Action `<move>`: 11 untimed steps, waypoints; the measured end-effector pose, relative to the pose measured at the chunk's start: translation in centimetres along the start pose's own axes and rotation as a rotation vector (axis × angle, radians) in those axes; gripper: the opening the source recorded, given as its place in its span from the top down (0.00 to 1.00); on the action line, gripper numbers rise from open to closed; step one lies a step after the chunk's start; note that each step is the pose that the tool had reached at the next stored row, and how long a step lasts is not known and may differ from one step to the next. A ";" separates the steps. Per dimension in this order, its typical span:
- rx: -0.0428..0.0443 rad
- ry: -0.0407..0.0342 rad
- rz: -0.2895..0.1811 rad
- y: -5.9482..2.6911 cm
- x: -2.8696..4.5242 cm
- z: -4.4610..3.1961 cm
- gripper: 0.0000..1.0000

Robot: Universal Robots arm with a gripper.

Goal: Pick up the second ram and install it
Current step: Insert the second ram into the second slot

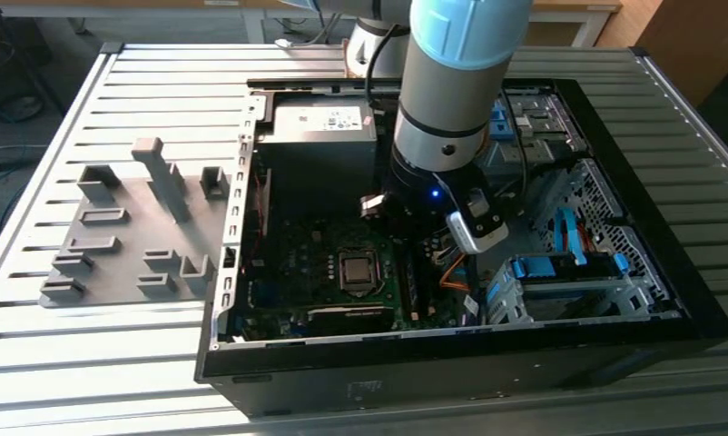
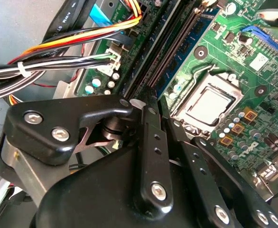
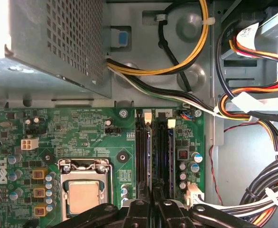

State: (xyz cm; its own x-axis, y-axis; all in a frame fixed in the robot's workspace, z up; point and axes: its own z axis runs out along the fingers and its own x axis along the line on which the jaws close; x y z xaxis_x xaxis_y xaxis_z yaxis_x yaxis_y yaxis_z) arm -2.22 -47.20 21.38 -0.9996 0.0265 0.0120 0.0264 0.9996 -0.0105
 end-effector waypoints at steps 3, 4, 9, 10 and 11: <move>-0.0006 0.0000 0.000 -0.01 0.03 0.15 0.86; -0.0015 0.0000 0.000 0.00 0.03 0.20 0.86; -0.0061 -0.0002 0.000 0.01 0.03 0.19 0.86; -0.0091 -0.0004 0.000 0.02 0.04 0.10 0.86; -0.0138 -0.0011 0.000 0.06 0.04 0.07 0.86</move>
State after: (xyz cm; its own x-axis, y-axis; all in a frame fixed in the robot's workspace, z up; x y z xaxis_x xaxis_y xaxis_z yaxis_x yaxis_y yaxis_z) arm -2.25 -47.15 21.32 -0.9996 0.0264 0.0109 0.0265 0.9996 0.0033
